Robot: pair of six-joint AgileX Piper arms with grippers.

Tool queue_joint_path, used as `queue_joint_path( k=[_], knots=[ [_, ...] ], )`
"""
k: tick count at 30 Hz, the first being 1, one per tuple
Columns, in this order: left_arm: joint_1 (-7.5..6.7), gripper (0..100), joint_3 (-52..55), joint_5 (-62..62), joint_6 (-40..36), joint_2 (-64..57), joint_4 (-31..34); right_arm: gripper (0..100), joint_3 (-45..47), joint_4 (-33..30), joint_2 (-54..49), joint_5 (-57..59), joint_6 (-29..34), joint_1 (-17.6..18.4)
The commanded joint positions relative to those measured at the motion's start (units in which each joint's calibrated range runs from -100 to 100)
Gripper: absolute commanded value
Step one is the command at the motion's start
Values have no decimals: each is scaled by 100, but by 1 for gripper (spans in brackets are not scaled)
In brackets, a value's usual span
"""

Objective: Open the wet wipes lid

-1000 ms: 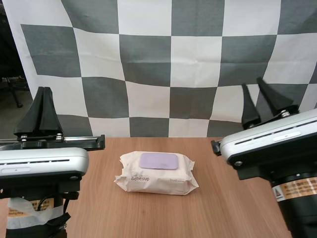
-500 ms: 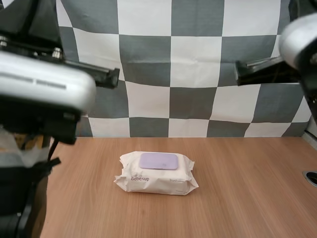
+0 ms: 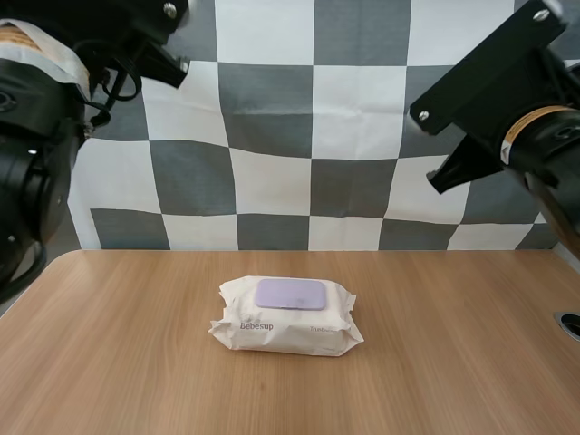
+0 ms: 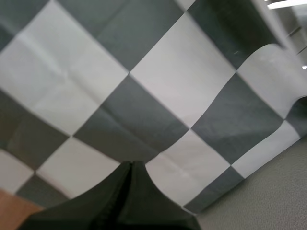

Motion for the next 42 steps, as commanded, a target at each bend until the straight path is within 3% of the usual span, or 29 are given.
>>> queue_joint_path(
  k=[1,4,9,11,15,18,21,28,34,42],
  knots=[
    [-34,0,671,4799,471,835,-21,0,4,1751,589,1129,-1526,34],
    [-34,0,907,5111,474,1411,-346,0,4,2329,834,1472,-2108,50],
    [-34,0,936,6270,1080,2314,-1133,0,4,2656,1179,1589,-2377,50],
    [-34,0,936,6614,1600,2699,-1933,0,4,2829,1246,1563,-2556,50],
    [-34,0,936,7396,3178,3175,-4358,0,4,3231,1265,1542,-2971,50],
    [-8,0,936,8647,4411,3319,-5963,0,4,3356,1265,1454,-3082,50],
    [-8,0,936,10321,5171,3348,-6802,0,4,3356,1265,1437,-3093,50],
    [-8,0,912,12538,5657,3348,-7153,0,4,3412,1265,1422,-3093,50],
    [-8,0,1150,11735,5657,3348,-6290,0,4,3631,1265,1551,-3093,50],
    [-17,0,1741,11559,6934,3348,-6807,0,4,3698,1265,1628,-3093,50]
  ],
)
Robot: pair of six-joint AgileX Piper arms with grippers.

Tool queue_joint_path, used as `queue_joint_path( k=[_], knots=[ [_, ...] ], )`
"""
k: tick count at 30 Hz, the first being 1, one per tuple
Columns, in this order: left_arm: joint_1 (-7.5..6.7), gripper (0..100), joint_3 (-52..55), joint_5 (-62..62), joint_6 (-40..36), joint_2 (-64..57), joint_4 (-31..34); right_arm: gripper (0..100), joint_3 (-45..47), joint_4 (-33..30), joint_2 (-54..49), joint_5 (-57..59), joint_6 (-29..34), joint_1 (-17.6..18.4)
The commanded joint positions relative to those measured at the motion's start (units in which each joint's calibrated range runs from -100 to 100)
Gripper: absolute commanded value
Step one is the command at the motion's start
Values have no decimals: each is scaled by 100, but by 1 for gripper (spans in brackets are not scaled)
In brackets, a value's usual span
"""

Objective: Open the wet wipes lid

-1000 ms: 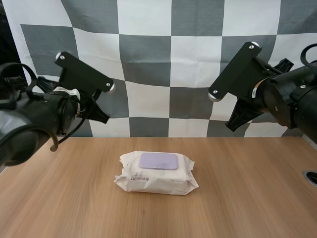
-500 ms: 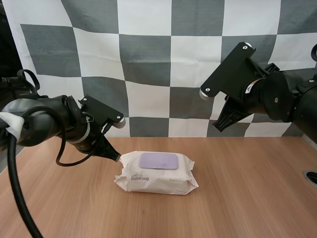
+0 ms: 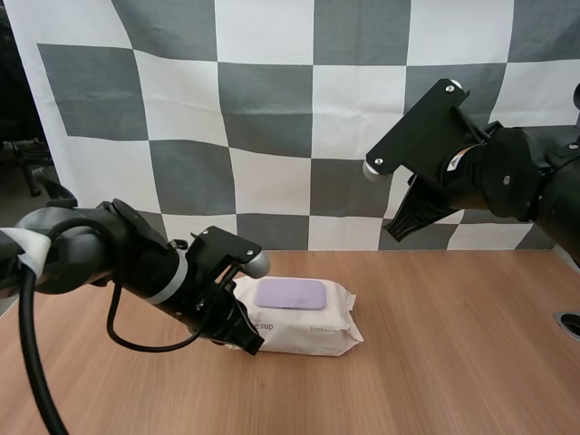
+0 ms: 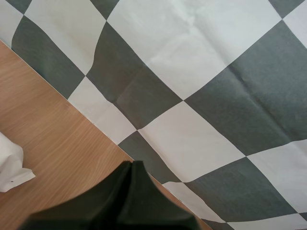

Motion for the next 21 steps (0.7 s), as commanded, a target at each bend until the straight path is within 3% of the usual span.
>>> queue_joint_path(
  k=[1,7,10,13,17,21],
  knots=[
    [8,0,43,127,1365,-3,-567,0,4,9,-4,38,4,-1],
    [8,0,43,-1069,1278,-3,-404,0,4,9,-4,113,4,-1],
    [109,0,43,-1248,1305,-3,-344,0,4,9,-4,153,4,-1],
    [417,0,43,-1388,1587,110,-365,0,4,9,-4,153,4,-1],
    [879,0,43,-706,2164,422,-910,0,4,9,-4,196,4,-1],
    [1121,0,43,138,2693,801,-1414,0,4,9,-4,234,4,-1]
  ],
)
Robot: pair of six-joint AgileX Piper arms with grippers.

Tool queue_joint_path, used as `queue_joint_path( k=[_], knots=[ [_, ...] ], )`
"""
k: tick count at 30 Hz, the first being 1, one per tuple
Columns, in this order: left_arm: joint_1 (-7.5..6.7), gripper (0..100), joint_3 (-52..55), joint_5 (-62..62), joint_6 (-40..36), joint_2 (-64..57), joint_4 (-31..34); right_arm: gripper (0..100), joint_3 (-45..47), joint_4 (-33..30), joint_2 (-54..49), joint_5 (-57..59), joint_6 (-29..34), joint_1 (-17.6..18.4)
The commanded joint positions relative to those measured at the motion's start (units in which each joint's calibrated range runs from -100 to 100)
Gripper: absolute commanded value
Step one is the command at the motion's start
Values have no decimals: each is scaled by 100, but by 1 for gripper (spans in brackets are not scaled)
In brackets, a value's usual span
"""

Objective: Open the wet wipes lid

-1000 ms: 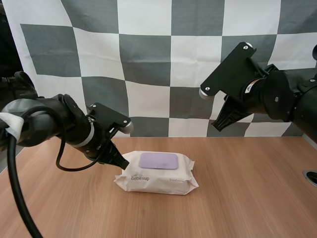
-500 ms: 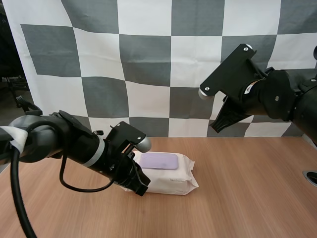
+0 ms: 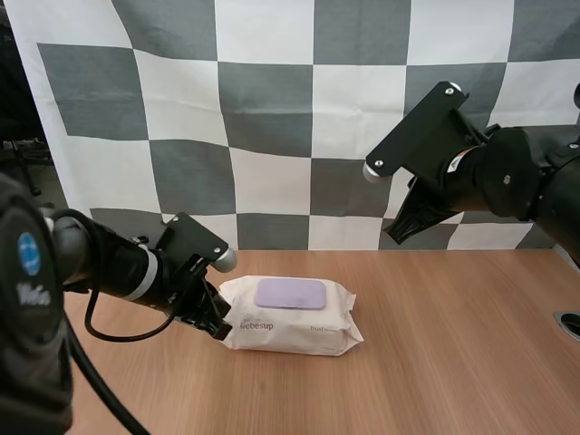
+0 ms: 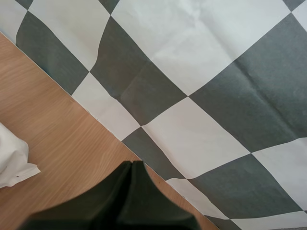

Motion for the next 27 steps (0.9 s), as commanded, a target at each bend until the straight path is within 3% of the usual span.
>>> queue_joint_path(
  k=[1,5,13,15,21,23,27],
  knots=[
    [164,0,1,1086,348,214,-362,0,4,1,-4,59,4,-1],
    [161,0,1,1704,534,359,-429,0,4,17,-4,76,4,-1],
    [161,0,1,921,644,359,-584,0,4,126,-4,182,4,-1],
    [161,7,1,908,644,359,-584,0,4,126,-4,204,-8,-1],
    [161,41,1,815,644,359,-624,0,4,126,-4,216,-19,-1],
    [161,46,11,815,644,369,-662,0,4,126,-4,216,-19,-1],
    [161,46,15,445,761,382,-654,0,4,126,-4,262,-20,-1]
  ],
)
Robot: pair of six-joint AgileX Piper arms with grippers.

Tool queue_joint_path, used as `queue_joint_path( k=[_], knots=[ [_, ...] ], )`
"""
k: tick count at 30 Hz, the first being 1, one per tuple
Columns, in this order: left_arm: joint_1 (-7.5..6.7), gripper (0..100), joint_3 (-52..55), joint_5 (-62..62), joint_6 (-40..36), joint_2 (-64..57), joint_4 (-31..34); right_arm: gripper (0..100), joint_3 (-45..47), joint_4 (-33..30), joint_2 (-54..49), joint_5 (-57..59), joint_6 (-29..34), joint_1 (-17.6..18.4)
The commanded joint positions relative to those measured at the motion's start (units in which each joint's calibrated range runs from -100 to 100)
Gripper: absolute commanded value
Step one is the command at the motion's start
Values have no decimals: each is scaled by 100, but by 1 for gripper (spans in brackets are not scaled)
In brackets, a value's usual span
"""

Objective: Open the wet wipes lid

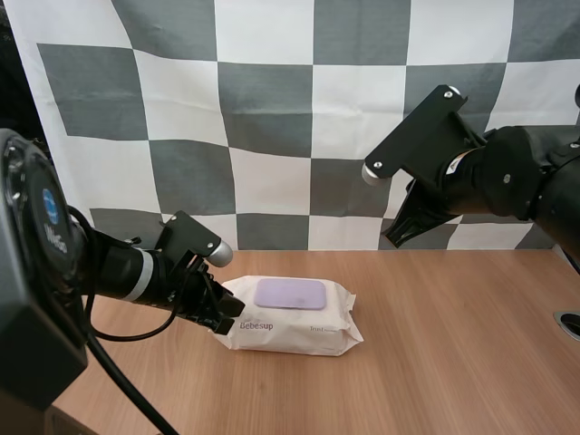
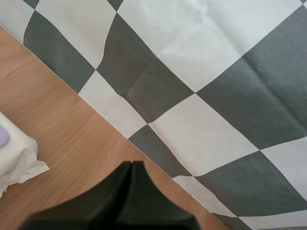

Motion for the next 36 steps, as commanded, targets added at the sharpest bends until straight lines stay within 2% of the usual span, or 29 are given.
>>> queue_joint_path(
  k=[1,7,12,20,22,26,28,34,36],
  knots=[
    [-3,46,4,-395,14,34,4,0,4,2,-4,39,-9,-1],
    [-3,46,4,-444,110,521,4,0,4,2,-4,101,-9,-1],
    [-3,46,4,187,378,1103,-142,0,4,2,-4,101,-9,-1],
    [-3,46,4,323,733,1490,-305,0,4,2,-4,101,-9,-1],
    [-3,52,4,323,868,1540,-386,0,4,2,-4,101,-9,-1],
    [-3,70,4,309,903,1842,-607,0,4,6,-4,170,-9,-1],
    [-3,74,4,309,903,2022,-745,0,4,6,-4,283,-9,-1],
    [-3,72,4,326,978,2313,-853,0,4,6,-4,512,-16,-1],
    [-3,52,4,405,978,2319,-827,0,4,6,-4,614,-34,-1]
  ],
)
